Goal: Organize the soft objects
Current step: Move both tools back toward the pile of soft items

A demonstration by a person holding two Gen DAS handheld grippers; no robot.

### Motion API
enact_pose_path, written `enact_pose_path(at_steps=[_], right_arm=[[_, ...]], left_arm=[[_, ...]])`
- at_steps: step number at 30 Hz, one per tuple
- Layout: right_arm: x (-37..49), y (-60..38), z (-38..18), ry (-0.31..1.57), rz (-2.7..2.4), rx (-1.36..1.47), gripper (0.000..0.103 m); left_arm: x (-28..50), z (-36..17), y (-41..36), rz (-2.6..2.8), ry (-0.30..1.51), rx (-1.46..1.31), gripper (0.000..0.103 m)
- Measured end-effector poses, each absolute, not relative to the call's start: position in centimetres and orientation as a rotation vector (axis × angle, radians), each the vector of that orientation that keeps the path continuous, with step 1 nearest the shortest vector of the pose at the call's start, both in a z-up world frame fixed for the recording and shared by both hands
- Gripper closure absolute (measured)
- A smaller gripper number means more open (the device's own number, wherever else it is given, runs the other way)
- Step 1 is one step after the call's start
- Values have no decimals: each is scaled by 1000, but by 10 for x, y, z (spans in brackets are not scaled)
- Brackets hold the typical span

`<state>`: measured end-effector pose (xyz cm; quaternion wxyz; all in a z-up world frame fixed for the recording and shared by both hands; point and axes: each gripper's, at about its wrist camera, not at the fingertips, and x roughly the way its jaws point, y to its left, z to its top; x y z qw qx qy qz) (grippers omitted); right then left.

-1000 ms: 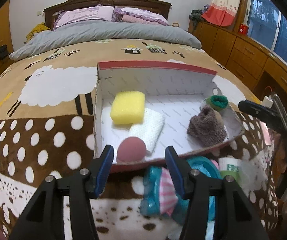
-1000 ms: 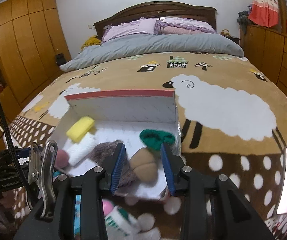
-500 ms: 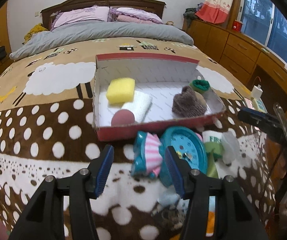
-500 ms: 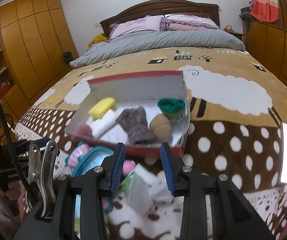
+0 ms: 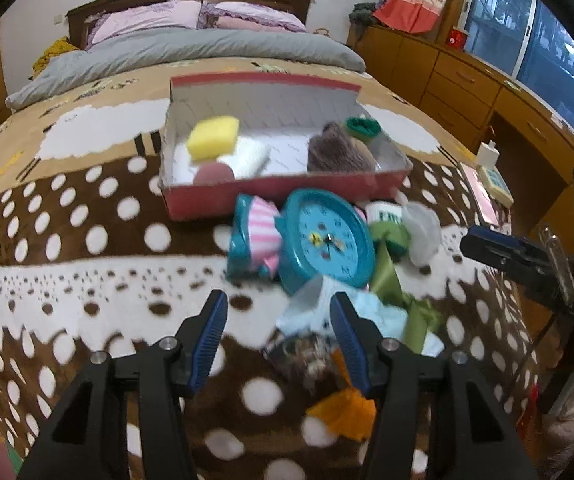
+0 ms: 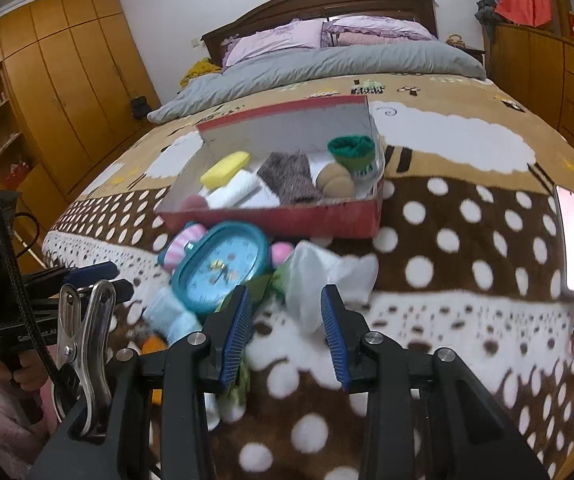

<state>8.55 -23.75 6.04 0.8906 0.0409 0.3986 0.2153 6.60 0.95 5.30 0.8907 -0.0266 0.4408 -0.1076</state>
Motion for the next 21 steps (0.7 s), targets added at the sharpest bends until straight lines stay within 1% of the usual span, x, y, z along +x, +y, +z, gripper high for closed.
enact_pose_path(at_steps=[10, 21], right_arm=[[56, -237, 48, 842, 438, 88, 66], [39, -237, 37, 852, 422, 85, 66]], left_arm=[[44, 38, 8, -254, 938, -65, 47], [47, 23, 7, -276, 942, -83, 47]])
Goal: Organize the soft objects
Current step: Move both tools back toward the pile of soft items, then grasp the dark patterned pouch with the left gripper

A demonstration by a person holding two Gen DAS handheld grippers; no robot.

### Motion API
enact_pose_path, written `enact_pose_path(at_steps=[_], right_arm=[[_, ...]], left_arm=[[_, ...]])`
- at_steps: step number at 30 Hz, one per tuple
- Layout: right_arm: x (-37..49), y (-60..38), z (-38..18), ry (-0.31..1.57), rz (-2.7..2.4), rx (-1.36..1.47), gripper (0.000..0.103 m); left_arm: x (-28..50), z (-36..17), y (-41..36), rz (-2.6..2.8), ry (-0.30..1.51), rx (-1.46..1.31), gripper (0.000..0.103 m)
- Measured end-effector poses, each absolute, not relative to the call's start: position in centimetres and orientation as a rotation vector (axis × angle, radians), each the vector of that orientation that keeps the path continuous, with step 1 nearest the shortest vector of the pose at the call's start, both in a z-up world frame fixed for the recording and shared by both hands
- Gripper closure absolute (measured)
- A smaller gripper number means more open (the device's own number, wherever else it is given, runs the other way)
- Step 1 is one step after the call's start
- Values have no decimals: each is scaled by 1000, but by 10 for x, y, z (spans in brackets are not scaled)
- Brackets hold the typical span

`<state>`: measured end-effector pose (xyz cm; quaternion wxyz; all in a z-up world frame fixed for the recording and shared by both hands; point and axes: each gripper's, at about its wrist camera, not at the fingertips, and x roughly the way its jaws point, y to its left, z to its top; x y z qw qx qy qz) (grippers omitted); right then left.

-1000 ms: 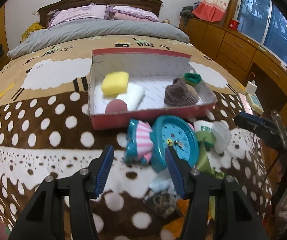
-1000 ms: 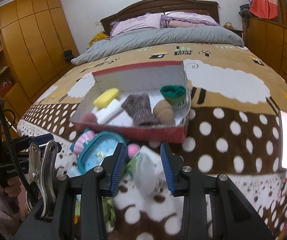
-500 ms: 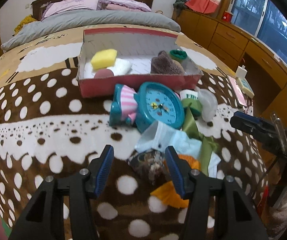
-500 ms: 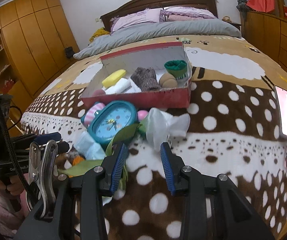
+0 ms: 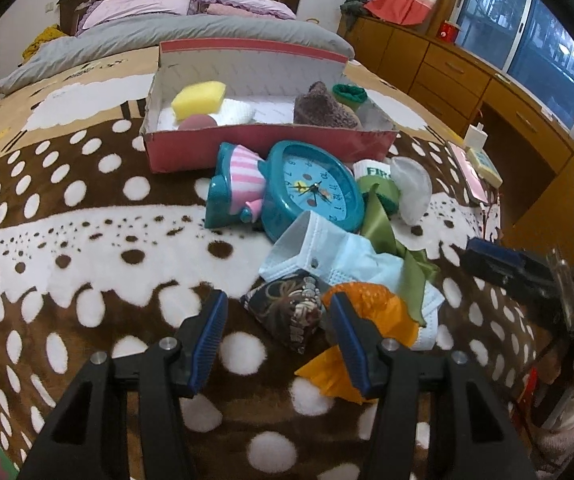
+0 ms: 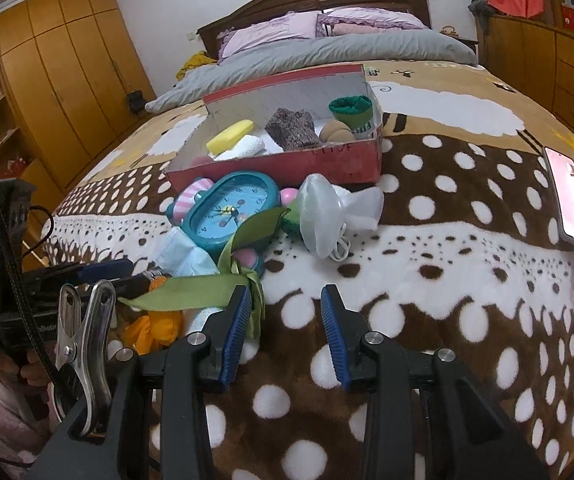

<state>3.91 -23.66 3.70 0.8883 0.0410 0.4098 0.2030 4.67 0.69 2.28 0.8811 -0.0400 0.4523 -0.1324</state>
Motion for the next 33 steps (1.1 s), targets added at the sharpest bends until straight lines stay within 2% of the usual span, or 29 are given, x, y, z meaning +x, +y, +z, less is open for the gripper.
enact_pose_path(at_steps=[15, 21, 33], right_arm=[[36, -237, 23, 877, 423, 101, 66], [38, -238, 12, 912, 417, 117, 66], [30, -235, 18, 898, 425, 110, 66]], left_arm=[[57, -2, 2, -280, 985, -101, 48], [51, 3, 2, -300, 959, -102, 65], [37, 30, 23, -258, 896, -107, 66]])
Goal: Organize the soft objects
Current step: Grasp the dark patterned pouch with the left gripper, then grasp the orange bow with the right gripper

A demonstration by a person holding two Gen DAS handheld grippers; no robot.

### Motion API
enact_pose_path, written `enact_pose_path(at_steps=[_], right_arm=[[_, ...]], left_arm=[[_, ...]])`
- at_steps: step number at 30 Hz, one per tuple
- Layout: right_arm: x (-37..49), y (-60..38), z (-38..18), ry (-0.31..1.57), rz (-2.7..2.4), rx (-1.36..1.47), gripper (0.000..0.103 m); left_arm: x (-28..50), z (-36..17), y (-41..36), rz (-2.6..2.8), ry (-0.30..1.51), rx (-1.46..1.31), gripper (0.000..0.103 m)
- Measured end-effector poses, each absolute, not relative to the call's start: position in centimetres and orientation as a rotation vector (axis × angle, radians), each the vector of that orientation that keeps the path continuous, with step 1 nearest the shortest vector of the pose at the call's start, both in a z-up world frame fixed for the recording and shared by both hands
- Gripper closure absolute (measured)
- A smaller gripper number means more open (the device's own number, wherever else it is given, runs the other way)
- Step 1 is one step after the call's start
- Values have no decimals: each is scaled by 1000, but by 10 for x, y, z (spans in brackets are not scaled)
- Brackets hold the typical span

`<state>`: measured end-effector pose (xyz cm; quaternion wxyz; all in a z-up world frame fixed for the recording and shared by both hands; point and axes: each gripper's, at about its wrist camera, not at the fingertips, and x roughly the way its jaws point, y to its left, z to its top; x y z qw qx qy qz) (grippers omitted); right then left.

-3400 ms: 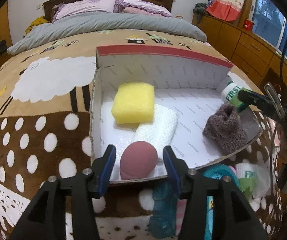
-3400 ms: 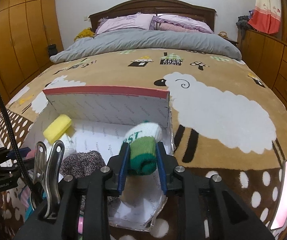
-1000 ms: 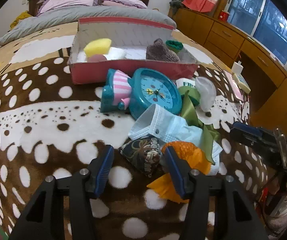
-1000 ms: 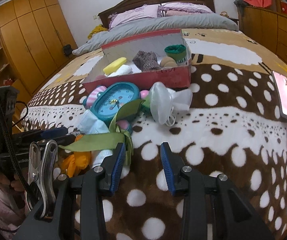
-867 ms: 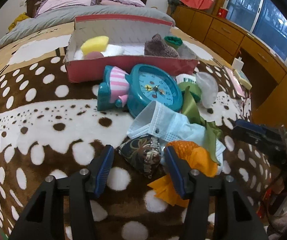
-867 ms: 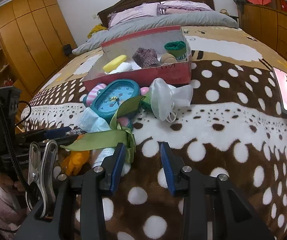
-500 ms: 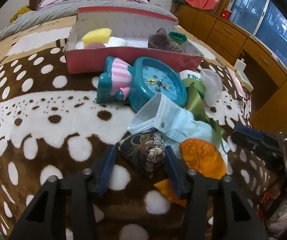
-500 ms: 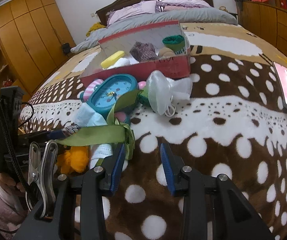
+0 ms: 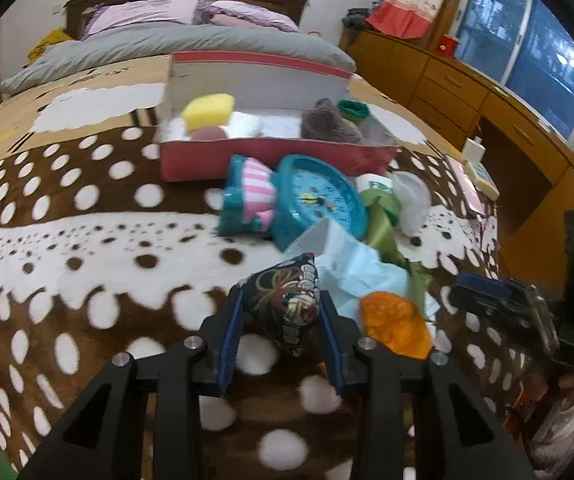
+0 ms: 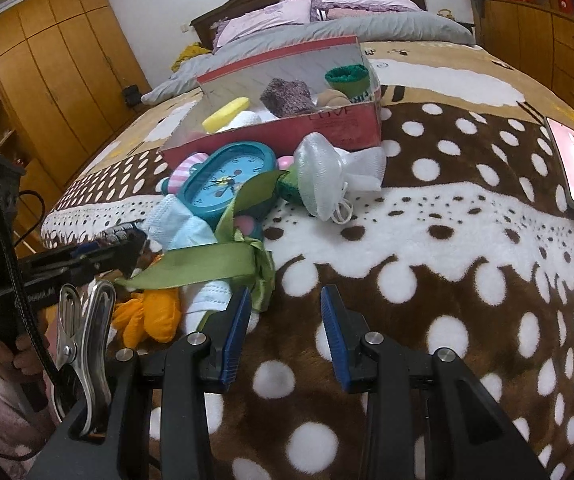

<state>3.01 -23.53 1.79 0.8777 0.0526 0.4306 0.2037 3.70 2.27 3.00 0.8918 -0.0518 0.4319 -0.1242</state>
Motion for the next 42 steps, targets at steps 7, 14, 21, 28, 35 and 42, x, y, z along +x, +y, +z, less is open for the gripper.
enact_pose_path(at_steps=[7, 14, 21, 28, 35, 42], right_arm=[[12, -225, 31, 884, 470, 85, 66], [-8, -214, 44, 851, 504, 59, 66], [-15, -191, 50, 844, 567, 10, 66], [-5, -171, 28, 911, 596, -18, 66], [4, -159, 19, 927, 591, -69, 66], [12, -152, 17, 914, 591, -77, 66]], left_arm=[[33, 23, 49, -181, 920, -150, 66], [28, 16, 53, -166, 931, -136, 66], [29, 3, 50, -152, 967, -113, 65], [31, -4, 50, -151, 980, -112, 65], [33, -6, 53, -161, 987, -128, 65], [33, -5, 56, -165, 992, -151, 65]])
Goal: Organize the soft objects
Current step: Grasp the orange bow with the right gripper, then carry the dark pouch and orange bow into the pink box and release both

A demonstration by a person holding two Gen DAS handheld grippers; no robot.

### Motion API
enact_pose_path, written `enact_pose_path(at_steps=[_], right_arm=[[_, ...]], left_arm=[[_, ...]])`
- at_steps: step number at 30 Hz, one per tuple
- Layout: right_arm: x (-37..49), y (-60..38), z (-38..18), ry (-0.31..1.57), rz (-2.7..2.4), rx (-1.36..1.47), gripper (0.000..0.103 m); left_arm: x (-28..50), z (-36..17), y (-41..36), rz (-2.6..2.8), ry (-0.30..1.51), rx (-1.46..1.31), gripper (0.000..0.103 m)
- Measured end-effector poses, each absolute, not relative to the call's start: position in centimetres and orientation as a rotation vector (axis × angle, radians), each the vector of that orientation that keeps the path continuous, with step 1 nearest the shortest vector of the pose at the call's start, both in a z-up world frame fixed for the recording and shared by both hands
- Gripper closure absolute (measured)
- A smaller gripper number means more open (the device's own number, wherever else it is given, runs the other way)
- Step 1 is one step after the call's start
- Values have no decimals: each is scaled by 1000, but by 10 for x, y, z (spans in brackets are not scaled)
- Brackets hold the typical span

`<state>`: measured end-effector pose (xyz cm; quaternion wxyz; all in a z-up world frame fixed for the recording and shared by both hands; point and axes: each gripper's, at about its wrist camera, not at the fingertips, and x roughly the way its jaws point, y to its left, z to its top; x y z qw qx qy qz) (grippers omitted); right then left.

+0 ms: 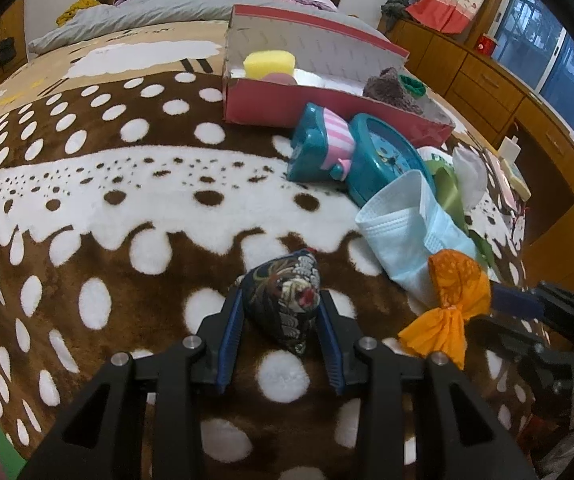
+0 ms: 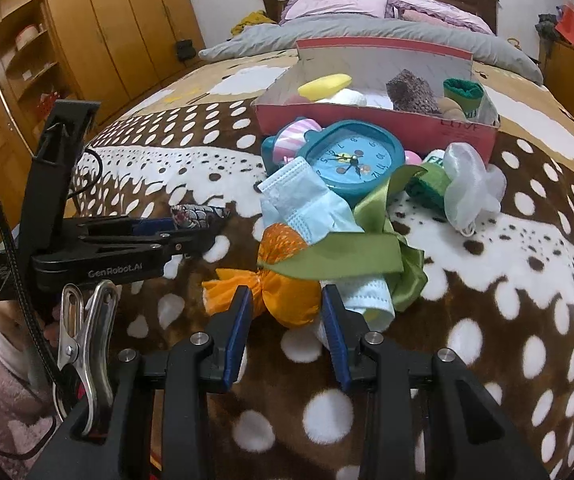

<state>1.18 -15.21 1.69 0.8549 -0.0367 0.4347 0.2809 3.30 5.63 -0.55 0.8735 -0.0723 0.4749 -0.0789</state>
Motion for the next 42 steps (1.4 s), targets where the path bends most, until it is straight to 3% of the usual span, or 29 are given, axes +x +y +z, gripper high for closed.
enact_pose_path(at_steps=[4, 8, 11, 42], right_arm=[[14, -147, 12, 916, 598, -84, 66], [13, -143, 7, 911, 607, -85, 78], [9, -142, 7, 896, 622, -80, 81], [15, -188, 72, 729, 567, -72, 81]], left_arm=[[33, -4, 56, -162, 989, -150, 65], [32, -3, 55, -161, 987, -154, 65], [32, -2, 56, -161, 985, -159, 65], [54, 62, 47, -184, 865, -135, 65]])
